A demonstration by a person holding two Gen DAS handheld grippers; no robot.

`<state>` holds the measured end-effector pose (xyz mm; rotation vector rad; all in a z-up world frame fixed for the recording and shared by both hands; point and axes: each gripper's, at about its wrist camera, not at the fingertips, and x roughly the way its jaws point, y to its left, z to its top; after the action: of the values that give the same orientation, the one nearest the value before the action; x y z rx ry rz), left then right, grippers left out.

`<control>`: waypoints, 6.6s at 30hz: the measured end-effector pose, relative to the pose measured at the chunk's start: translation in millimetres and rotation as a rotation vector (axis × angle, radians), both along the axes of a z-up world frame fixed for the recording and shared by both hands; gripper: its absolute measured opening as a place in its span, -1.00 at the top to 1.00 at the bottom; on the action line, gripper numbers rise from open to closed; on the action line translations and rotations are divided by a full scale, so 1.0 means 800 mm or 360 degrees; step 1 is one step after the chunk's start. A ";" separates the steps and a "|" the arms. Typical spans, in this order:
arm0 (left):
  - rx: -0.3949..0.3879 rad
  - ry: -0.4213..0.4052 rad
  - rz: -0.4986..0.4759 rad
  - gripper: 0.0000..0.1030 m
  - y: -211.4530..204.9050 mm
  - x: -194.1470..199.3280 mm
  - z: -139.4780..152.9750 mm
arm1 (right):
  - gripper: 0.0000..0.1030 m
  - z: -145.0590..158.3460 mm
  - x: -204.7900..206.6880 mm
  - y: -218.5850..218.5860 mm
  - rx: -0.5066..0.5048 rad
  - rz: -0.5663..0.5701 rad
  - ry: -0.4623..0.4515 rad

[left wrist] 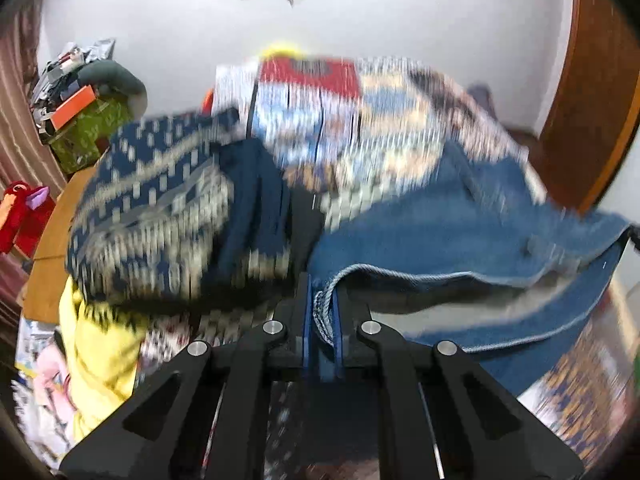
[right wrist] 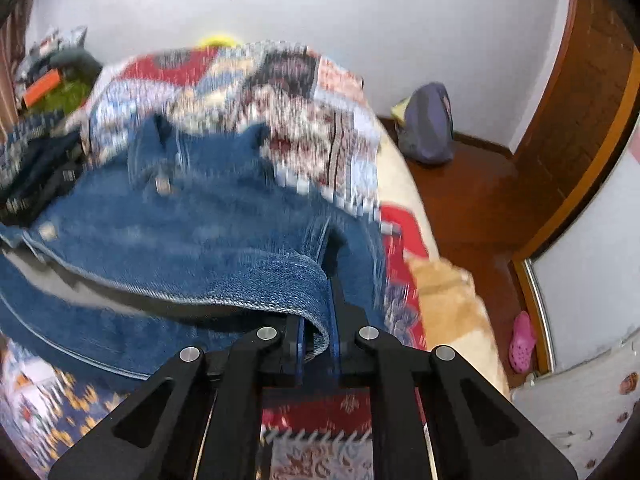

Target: Fold large clothes

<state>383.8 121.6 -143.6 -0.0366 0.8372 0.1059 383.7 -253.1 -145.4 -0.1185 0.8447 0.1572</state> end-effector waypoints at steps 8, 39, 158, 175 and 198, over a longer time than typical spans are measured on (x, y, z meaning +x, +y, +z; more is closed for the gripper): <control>-0.0107 -0.0142 0.0029 0.84 -0.012 0.075 0.049 | 0.84 0.078 0.062 -0.008 0.0048 -0.0121 -0.0201; 0.0043 0.0103 -0.0020 0.00 -0.013 0.121 0.002 | 0.14 0.035 0.088 0.046 0.0016 0.0078 0.0109; -0.0041 -0.0401 0.0259 0.49 -0.048 -0.019 0.053 | -0.61 -0.084 -0.015 0.309 0.0256 0.0592 0.0598; -0.0184 -0.0307 -0.0402 0.50 -0.229 0.016 0.059 | -0.60 -0.061 -0.029 0.065 0.0138 0.0039 0.0455; -0.0238 0.0034 -0.0817 0.01 -0.324 -0.027 0.031 | -0.60 -0.028 -0.078 -0.057 0.0534 -0.0133 0.0450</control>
<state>362.1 -137.7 -118.4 0.0397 0.8519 -0.4397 321.4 -298.6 -168.1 0.2592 1.0905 0.2385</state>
